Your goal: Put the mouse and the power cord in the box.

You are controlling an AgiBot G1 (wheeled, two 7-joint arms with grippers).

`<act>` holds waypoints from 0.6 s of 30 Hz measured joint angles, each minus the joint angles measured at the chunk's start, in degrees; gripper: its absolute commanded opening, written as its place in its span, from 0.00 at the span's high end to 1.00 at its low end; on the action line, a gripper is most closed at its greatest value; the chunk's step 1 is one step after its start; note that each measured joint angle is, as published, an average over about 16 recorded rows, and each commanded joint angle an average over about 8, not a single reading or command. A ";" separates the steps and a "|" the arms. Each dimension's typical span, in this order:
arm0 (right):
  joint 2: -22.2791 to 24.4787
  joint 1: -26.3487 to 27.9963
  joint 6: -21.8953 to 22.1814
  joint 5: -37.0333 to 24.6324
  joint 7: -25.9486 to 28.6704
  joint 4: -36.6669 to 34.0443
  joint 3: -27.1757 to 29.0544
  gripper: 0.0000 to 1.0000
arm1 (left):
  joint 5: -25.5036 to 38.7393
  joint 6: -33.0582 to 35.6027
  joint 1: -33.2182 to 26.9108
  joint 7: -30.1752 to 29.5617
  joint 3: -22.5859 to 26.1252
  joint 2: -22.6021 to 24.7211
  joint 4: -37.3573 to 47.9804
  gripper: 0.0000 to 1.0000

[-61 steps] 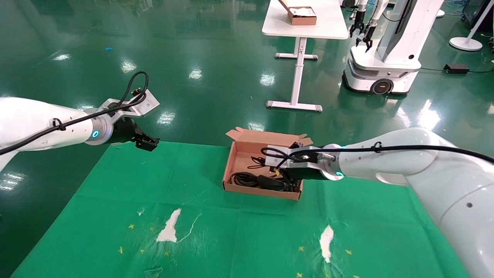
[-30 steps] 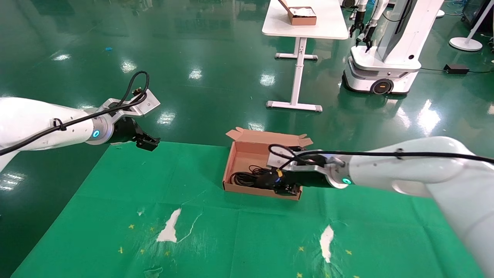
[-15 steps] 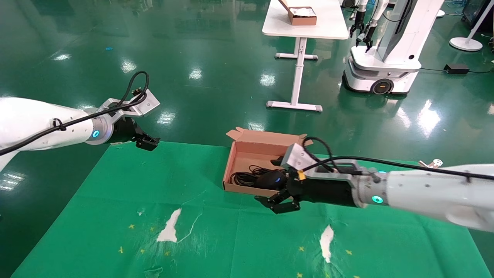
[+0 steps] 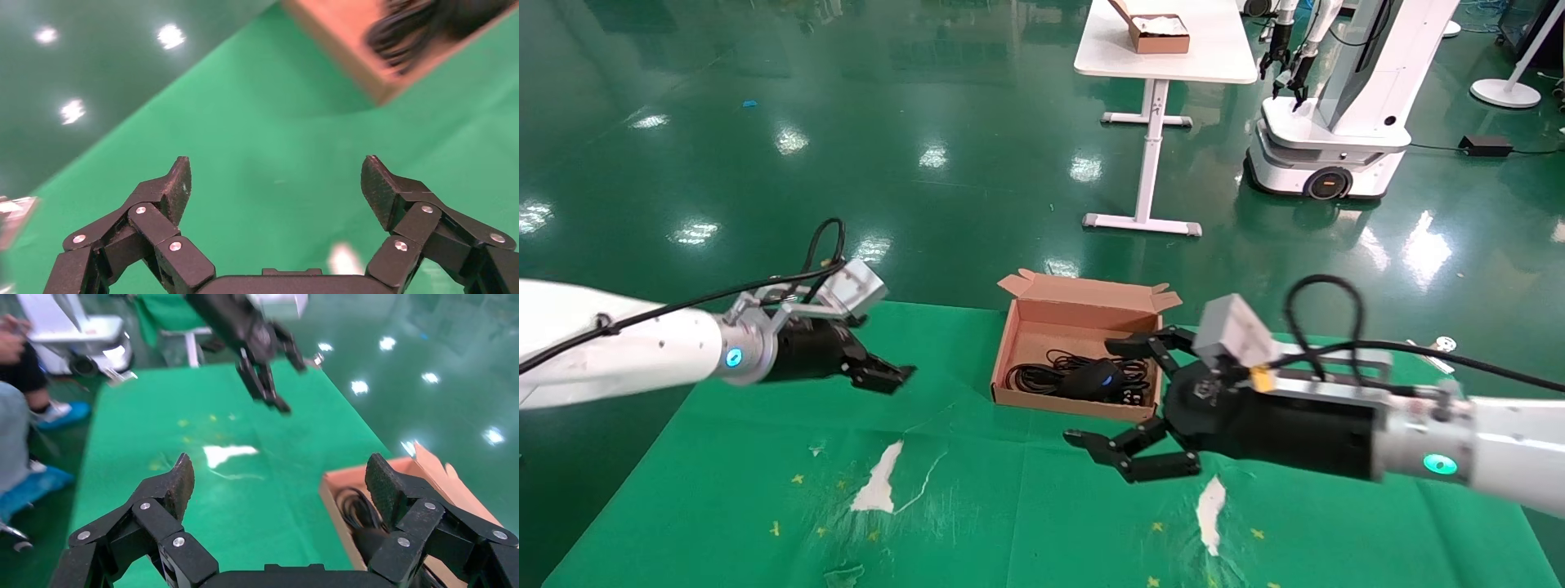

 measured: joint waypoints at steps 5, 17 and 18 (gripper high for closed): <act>3.70 -3.06 -3.55 4.51 1.81 4.71 3.16 0.00 | -5.12 4.40 3.89 2.12 -5.00 -2.98 -4.66 0.00; 12.30 -10.18 -11.79 14.99 6.01 15.63 10.50 0.00 | -17.39 14.96 13.22 7.20 -16.98 -10.13 -15.82 0.00; 12.85 -10.64 -12.32 15.67 6.28 16.34 10.97 0.00 | -18.40 15.83 13.99 7.62 -17.96 -10.71 -16.74 0.00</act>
